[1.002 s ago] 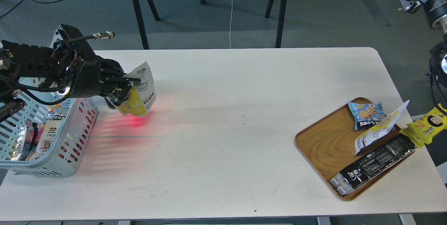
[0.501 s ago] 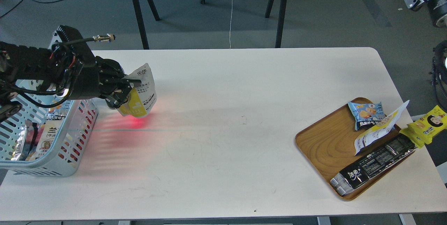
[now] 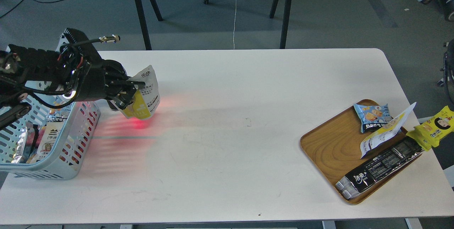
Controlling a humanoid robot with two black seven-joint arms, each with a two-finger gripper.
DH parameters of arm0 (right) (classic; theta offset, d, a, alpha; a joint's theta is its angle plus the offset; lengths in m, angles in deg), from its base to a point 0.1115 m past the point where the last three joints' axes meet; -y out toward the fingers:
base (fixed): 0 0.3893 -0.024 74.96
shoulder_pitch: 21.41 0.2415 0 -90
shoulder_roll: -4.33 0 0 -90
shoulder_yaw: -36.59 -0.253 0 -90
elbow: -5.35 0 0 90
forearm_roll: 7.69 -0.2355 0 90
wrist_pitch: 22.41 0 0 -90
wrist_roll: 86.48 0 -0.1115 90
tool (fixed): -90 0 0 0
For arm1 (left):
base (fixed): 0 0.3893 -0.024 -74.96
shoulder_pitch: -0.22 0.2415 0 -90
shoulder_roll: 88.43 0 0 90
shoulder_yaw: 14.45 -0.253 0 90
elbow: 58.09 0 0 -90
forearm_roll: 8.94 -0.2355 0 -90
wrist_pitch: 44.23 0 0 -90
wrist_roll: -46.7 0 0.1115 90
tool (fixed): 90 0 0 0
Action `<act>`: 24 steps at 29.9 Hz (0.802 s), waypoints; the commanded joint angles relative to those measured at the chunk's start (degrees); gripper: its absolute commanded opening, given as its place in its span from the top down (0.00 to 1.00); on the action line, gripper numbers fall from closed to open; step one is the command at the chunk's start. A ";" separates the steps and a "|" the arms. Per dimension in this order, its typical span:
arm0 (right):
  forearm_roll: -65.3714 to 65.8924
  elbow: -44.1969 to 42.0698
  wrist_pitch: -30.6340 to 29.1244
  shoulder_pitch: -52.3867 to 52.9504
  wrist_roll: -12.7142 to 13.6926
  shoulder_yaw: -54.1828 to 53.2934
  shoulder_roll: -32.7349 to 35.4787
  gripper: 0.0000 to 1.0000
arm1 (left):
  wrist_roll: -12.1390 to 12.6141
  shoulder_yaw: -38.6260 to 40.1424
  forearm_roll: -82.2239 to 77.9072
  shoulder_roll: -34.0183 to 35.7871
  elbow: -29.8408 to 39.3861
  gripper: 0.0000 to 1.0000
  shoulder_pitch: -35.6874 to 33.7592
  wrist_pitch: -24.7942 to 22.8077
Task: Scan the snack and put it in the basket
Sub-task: 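Hold the snack bag in front of the scanner with the left gripper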
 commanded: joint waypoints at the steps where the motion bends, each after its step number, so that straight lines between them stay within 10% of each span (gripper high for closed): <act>1: -0.01 0.20 0.01 -0.14 0.00 0.00 0.52 0.01 | 0.03 0.38 0.00 1.68 3.11 1.00 0.00 0.00; 24: 0.08 0.29 0.01 0.30 0.00 -0.17 0.52 0.01 | 0.12 0.21 0.00 -0.95 -3.12 1.00 -0.53 0.00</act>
